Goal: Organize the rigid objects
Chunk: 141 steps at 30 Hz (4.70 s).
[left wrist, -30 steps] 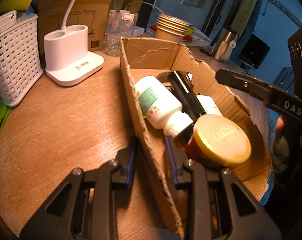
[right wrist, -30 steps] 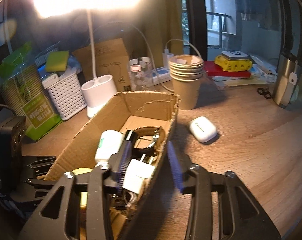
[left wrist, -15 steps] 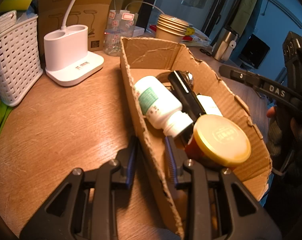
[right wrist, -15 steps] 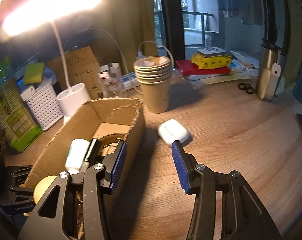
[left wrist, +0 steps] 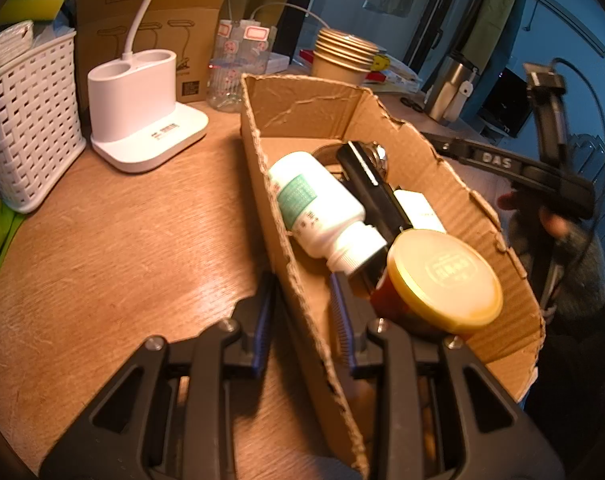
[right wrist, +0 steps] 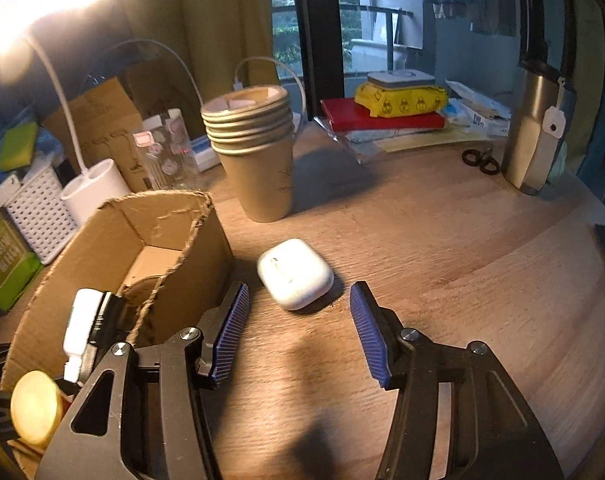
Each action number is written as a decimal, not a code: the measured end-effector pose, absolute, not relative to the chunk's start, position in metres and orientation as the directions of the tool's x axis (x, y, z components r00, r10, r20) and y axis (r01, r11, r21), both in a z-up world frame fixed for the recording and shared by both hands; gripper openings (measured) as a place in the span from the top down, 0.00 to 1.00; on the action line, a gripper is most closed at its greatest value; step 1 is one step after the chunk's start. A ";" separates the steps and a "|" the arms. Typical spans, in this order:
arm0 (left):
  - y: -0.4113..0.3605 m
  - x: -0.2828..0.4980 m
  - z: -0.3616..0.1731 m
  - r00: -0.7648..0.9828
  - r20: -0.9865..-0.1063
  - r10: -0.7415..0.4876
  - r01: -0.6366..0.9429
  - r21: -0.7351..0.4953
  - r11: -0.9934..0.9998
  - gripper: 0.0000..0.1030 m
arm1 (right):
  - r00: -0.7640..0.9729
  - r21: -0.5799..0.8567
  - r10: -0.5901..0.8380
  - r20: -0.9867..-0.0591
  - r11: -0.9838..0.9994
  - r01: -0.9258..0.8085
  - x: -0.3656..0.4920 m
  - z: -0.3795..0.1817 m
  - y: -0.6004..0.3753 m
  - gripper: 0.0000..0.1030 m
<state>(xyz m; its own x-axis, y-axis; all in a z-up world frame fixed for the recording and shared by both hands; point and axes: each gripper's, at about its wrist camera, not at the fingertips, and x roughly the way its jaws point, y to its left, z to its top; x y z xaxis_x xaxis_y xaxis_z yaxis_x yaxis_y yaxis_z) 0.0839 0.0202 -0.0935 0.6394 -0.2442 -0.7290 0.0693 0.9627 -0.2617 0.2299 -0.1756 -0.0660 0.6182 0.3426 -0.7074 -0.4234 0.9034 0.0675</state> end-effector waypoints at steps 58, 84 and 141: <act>0.020 0.084 -0.094 0.640 -0.729 -0.244 0.069 -0.261 0.963 0.71 | 0.630 -0.060 0.282 -0.724 0.884 -0.464 0.242 -0.075 -0.149 0.52; 0.019 0.084 -0.094 0.641 -0.728 -0.243 0.069 -0.261 0.963 0.71 | 0.696 -0.058 0.329 -0.639 0.881 -0.470 0.195 -0.034 -0.156 0.79; 0.022 0.085 -0.095 0.635 -0.733 -0.243 0.056 -0.270 0.961 0.71 | 0.609 -0.020 0.323 -0.725 0.874 -0.486 0.214 -0.073 -0.166 0.41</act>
<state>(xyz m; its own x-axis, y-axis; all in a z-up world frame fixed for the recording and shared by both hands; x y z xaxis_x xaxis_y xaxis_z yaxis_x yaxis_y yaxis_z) 0.0848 0.0218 -0.0952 0.6355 -0.2428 -0.7329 0.0561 0.9613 -0.2698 0.2143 -0.1662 -0.0729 0.6091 0.3226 -0.7246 -0.4860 0.8737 -0.0196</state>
